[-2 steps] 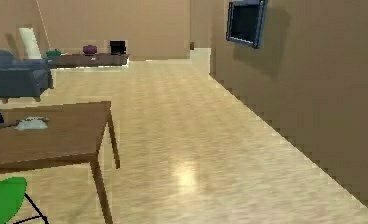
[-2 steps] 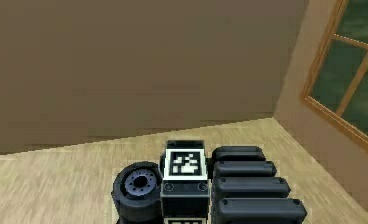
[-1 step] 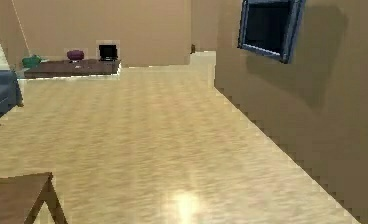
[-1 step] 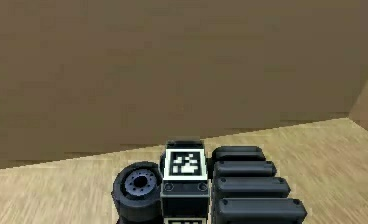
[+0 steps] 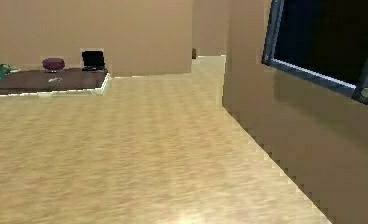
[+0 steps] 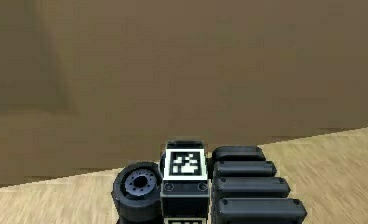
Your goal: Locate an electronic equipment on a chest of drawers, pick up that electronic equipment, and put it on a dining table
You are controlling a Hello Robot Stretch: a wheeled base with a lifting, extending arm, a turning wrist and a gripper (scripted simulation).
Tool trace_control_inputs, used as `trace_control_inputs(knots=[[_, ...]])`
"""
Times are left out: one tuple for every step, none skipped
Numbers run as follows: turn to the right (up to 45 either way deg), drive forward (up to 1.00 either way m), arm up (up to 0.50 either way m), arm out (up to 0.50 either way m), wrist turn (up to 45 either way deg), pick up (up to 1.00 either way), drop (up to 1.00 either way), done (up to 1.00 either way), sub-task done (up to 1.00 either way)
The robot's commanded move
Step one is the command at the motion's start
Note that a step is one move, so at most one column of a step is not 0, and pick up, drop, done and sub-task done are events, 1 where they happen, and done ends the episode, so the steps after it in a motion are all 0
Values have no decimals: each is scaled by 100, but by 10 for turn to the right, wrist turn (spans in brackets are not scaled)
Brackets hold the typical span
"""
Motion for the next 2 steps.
trace_control_inputs(knots=[[-150,0,0,0,0,0,0,0,0],[0,20,0,0,0,0,0,0,0]])
